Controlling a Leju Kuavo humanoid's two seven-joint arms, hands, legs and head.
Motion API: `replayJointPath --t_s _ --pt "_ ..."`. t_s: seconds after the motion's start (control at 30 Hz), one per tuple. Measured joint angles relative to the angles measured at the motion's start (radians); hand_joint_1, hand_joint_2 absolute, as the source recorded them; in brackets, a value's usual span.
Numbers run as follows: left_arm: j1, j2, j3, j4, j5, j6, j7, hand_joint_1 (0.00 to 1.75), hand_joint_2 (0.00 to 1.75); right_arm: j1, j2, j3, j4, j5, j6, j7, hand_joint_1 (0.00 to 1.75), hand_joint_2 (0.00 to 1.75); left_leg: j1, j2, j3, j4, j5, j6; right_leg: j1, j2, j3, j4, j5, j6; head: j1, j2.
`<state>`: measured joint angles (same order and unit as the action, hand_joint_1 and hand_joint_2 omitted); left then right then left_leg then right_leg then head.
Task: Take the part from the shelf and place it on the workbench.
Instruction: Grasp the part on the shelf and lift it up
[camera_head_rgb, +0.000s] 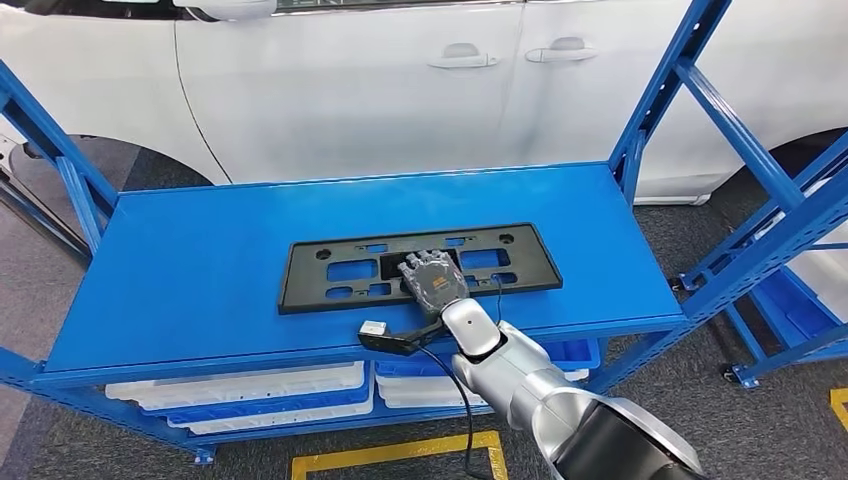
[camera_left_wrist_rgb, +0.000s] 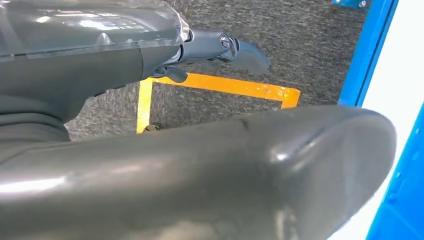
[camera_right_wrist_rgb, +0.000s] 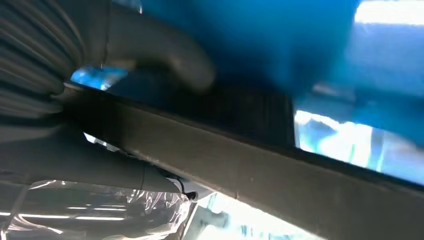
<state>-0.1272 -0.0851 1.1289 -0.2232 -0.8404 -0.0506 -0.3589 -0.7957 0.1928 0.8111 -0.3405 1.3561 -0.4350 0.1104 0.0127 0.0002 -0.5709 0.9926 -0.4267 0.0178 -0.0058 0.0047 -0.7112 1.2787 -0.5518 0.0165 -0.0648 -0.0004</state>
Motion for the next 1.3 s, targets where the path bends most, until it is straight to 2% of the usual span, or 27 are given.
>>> replayJointPath --t_s 0.03,0.1,0.17,0.27,0.3,0.33,0.43,0.47,0.5,0.53,0.6,0.63,0.67,0.73,0.8,0.83,0.9,0.93,0.97,1.0,1.03,1.1,1.17,1.23,1.3 --pt "0.000 0.000 0.000 0.000 0.000 -0.001 0.000 0.00 0.00 -0.001 -0.002 -0.004 0.002 0.001 0.001 -0.002 1.75 1.75 -0.001 0.000 0.001 0.001 0.000 0.000 0.001 0.000 0.021 -0.045 0.031 -0.004 0.000 0.000" --pt "-0.001 0.000 -0.003 0.000 0.000 -0.004 -0.003 0.00 0.00 -0.009 -0.004 -0.013 0.005 0.003 0.002 -0.009 1.75 1.75 -0.004 -0.001 0.001 0.004 -0.003 -0.004 0.005 -0.001 0.088 -0.184 0.093 -0.016 0.000 0.000" --pt "-0.004 0.000 -0.006 0.000 0.000 -0.006 -0.006 0.00 0.00 -0.015 -0.005 -0.024 0.006 0.006 0.002 -0.016 1.75 1.75 -0.008 -0.001 0.000 0.007 -0.005 -0.013 0.010 -0.002 0.125 -0.264 0.114 -0.024 0.000 0.000" --pt "-0.006 0.000 -0.008 0.000 0.000 -0.007 -0.008 0.00 0.00 -0.018 -0.005 -0.034 0.007 0.010 0.001 -0.023 1.75 1.75 -0.007 -0.001 -0.001 0.008 -0.008 -0.028 0.009 -0.004 0.130 -0.279 0.117 -0.035 0.000 0.000" --pt "-0.006 0.000 -0.008 0.000 0.000 -0.007 -0.009 0.00 0.00 -0.019 -0.005 -0.037 0.008 0.010 0.001 -0.023 1.75 1.75 -0.005 -0.001 -0.007 0.023 -0.019 -0.033 0.007 -0.005 0.133 -0.286 0.120 -0.041 0.000 0.000" --pt "-0.006 0.001 -0.008 0.000 0.000 -0.007 -0.009 0.00 0.00 -0.020 -0.005 -0.039 0.008 0.010 0.001 -0.023 1.75 1.75 -0.003 -0.002 -0.022 0.057 -0.040 -0.039 0.004 -0.006 0.136 -0.291 0.124 -0.046 0.000 0.000" --pt "-0.004 0.001 -0.008 0.001 0.000 -0.008 -0.012 0.00 0.00 -0.018 -0.005 -0.043 0.011 0.012 0.001 -0.024 1.75 1.75 0.004 -0.001 -0.106 0.243 -0.128 -0.055 0.003 -0.007 0.134 -0.294 0.126 -0.051 0.000 0.000" --pt "-0.003 0.002 -0.008 0.001 0.000 -0.008 -0.015 0.00 0.00 -0.017 -0.005 -0.046 0.012 0.015 0.000 -0.026 1.75 1.75 0.006 -0.001 -0.125 0.281 -0.137 -0.059 0.003 -0.006 0.134 -0.293 0.125 -0.051 0.000 0.000" --pt "-0.003 0.003 -0.009 0.001 0.000 -0.009 -0.020 0.00 0.00 -0.017 -0.005 -0.049 0.012 0.017 0.000 -0.029 1.75 1.75 0.008 -0.001 -0.126 0.283 -0.126 -0.062 0.002 -0.005 0.135 -0.292 0.124 -0.050 0.000 0.000" --pt "-0.003 0.004 -0.009 0.001 0.000 -0.010 -0.030 0.00 0.00 -0.017 -0.004 -0.053 0.013 0.019 -0.002 -0.032 1.75 1.75 0.010 -0.001 -0.108 0.245 -0.097 -0.063 0.002 -0.003 0.136 -0.289 0.122 -0.048 0.000 0.000" --pt "-0.004 0.006 -0.012 0.001 0.000 -0.015 -0.056 0.00 0.00 -0.017 -0.004 -0.064 0.013 0.019 -0.007 -0.039 1.75 1.75 0.012 -0.001 -0.042 0.107 -0.032 -0.063 0.001 -0.001 0.137 -0.282 0.117 -0.040 0.000 0.000" --pt "-0.005 0.006 -0.015 0.001 0.000 -0.017 -0.070 0.00 0.00 -0.017 -0.005 -0.073 0.013 0.016 -0.012 -0.046 1.75 1.75 0.011 -0.002 -0.016 0.053 -0.014 -0.058 0.003 0.001 0.135 -0.278 0.114 -0.035 0.000 0.000" --pt "-0.005 0.007 -0.017 0.001 0.000 -0.019 -0.080 0.00 0.00 -0.017 -0.005 -0.082 0.013 0.010 -0.021 -0.056 1.75 1.75 0.010 -0.002 -0.003 0.022 -0.009 -0.051 0.004 0.001 0.133 -0.276 0.114 -0.030 0.000 0.000" --pt "-0.005 0.008 -0.020 0.001 0.001 -0.019 -0.087 0.00 0.00 -0.015 -0.005 -0.103 0.012 -0.016 -0.049 -0.094 1.75 1.75 0.005 -0.004 -0.004 0.014 -0.011 -0.035 0.006 0.003 0.128 -0.275 0.116 -0.020 0.000 0.000" --pt "-0.003 0.009 -0.021 0.001 0.003 -0.019 -0.085 0.00 0.00 -0.012 -0.006 -0.135 -0.005 -0.087 -0.089 -0.183 1.75 1.75 0.008 -0.002 -0.003 0.010 -0.007 -0.023 0.006 0.002 0.123 -0.261 0.107 -0.009 0.000 0.000" --pt "-0.002 0.009 -0.021 0.001 0.004 -0.018 -0.084 0.00 0.00 -0.010 -0.006 -0.160 -0.025 -0.148 -0.109 -0.252 1.75 1.75 0.011 -0.001 -0.001 0.007 -0.005 -0.017 0.006 0.002 0.111 -0.231 0.088 -0.005 0.000 0.000" --pt "0.000 0.011 -0.021 0.001 0.010 -0.019 -0.085 0.00 0.00 0.004 -0.009 -0.222 -0.101 -0.315 -0.111 -0.414 1.75 1.75 0.011 0.001 0.000 0.005 -0.003 -0.009 0.004 0.001 0.057 -0.110 0.025 0.001 0.000 0.000" --pt "0.002 0.012 -0.021 0.001 0.013 -0.020 -0.088 0.00 0.00 0.025 -0.014 -0.258 -0.175 -0.430 -0.075 -0.498 1.75 1.75 0.010 0.002 0.000 0.005 -0.004 -0.007 0.003 0.001 0.024 -0.042 -0.004 0.003 0.000 0.000" --pt "0.005 0.014 -0.021 0.001 0.015 -0.023 -0.092 0.00 0.00 0.054 -0.023 -0.291 -0.269 -0.555 -0.016 -0.573 1.75 1.75 0.009 0.001 0.001 0.005 -0.004 -0.006 0.002 0.001 0.000 0.007 -0.018 0.003 0.000 0.000" --pt "0.009 0.015 -0.021 0.001 0.016 -0.025 -0.096 0.00 0.00 0.087 -0.034 -0.323 -0.382 -0.692 0.063 -0.635 1.75 1.75 0.008 0.000 0.003 0.005 -0.005 -0.005 0.002 0.001 -0.007 0.021 -0.014 0.002 0.000 0.000" --pt "0.012 0.016 -0.021 0.001 0.018 -0.030 -0.099 0.00 0.00 0.120 -0.044 -0.347 -0.492 -0.816 0.150 -0.675 1.75 1.75 0.007 -0.001 0.004 0.005 -0.005 -0.004 0.002 0.001 0.004 -0.005 0.009 -0.001 0.000 0.000" --pt "0.017 0.016 -0.020 0.001 0.030 -0.047 -0.108 0.00 0.00 0.194 -0.064 -0.387 -0.716 -1.070 0.351 -0.734 1.75 1.75 0.004 -0.005 0.006 0.005 -0.006 -0.005 0.006 0.000 0.070 -0.147 0.074 -0.014 0.000 0.000" --pt "0.018 0.016 -0.015 0.001 0.046 -0.065 -0.119 0.00 0.00 0.273 -0.083 -0.415 -0.944 -1.294 0.540 -0.784 1.75 1.75 -0.001 -0.011 0.001 0.008 -0.007 -0.009 0.010 -0.003 0.119 -0.257 0.111 -0.022 0.000 0.000" --pt "0.021 0.017 -0.009 0.001 0.055 -0.073 -0.127 0.00 0.00 0.324 -0.095 -0.434 -1.132 -1.413 0.644 -0.808 1.75 1.75 -0.003 -0.014 -0.002 0.007 -0.008 -0.019 0.013 -0.004 0.123 -0.275 0.116 -0.025 0.000 0.000" --pt "0.023 0.019 -0.001 0.001 0.061 -0.078 -0.136 0.00 0.00 0.361 -0.103 -0.453 -1.272 -1.474 0.720 -0.812 1.75 1.75 -0.003 -0.011 -0.003 0.012 -0.016 -0.030 0.006 -0.003 0.126 -0.282 0.119 -0.033 0.000 0.000"
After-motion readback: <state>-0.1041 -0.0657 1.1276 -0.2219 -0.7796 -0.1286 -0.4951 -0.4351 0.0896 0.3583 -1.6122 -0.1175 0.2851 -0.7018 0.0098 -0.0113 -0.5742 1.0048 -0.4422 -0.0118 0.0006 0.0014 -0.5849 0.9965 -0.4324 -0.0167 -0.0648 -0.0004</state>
